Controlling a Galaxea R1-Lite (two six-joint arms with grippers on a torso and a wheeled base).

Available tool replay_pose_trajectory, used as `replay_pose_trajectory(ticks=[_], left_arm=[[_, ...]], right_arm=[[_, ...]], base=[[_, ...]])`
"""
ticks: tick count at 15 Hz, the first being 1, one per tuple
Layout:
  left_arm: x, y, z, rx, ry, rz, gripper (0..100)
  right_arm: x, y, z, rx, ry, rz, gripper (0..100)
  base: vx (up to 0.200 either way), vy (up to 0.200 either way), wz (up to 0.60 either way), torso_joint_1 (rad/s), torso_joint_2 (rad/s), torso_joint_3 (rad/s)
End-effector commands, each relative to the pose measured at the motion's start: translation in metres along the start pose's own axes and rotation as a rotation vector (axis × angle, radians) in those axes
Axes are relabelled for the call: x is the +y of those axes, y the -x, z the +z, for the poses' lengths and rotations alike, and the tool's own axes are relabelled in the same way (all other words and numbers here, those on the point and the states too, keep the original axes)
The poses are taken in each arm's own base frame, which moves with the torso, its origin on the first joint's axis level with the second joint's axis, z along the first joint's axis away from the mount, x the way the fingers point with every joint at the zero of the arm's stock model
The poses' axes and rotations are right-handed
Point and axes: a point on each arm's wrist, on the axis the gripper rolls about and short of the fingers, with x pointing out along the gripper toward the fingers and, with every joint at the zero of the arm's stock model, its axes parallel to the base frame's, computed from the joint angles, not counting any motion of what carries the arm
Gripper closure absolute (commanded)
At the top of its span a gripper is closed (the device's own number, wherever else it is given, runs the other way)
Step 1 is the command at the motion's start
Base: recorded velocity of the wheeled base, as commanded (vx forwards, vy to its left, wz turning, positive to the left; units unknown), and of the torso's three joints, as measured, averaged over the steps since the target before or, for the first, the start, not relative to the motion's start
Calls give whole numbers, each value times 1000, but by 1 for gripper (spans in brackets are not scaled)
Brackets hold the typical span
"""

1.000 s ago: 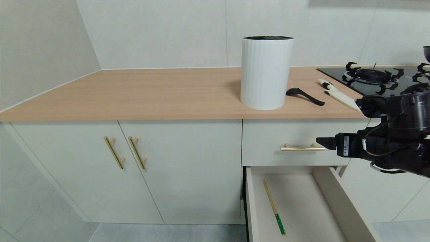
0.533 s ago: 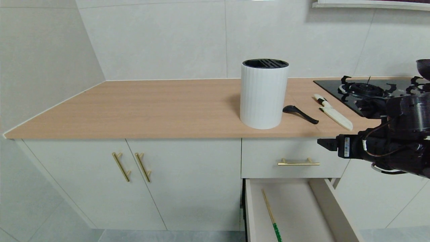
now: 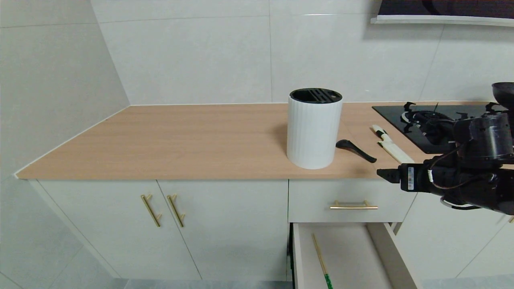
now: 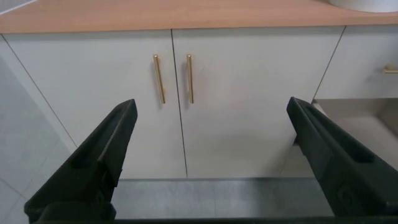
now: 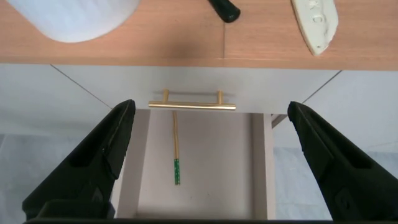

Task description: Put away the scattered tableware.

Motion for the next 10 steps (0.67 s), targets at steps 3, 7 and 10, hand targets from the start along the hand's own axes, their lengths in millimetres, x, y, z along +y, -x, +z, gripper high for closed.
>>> replay_pose_trajectory(ticks=[3,7,10], left_arm=[[0,0,0,0,0,-1,0],[0,0,0,0,0,1,0],[0,0,0,0,0,-1,0]], right_arm=[[1,-8,-4,24,7,-3,0],[8,-31,-2,10,30,58,0],[12,-58,20,-49,42,147,0]], base=[[0,0,0,0,0,0],[0,0,0,0,0,0],[0,0,0,0,0,0]])
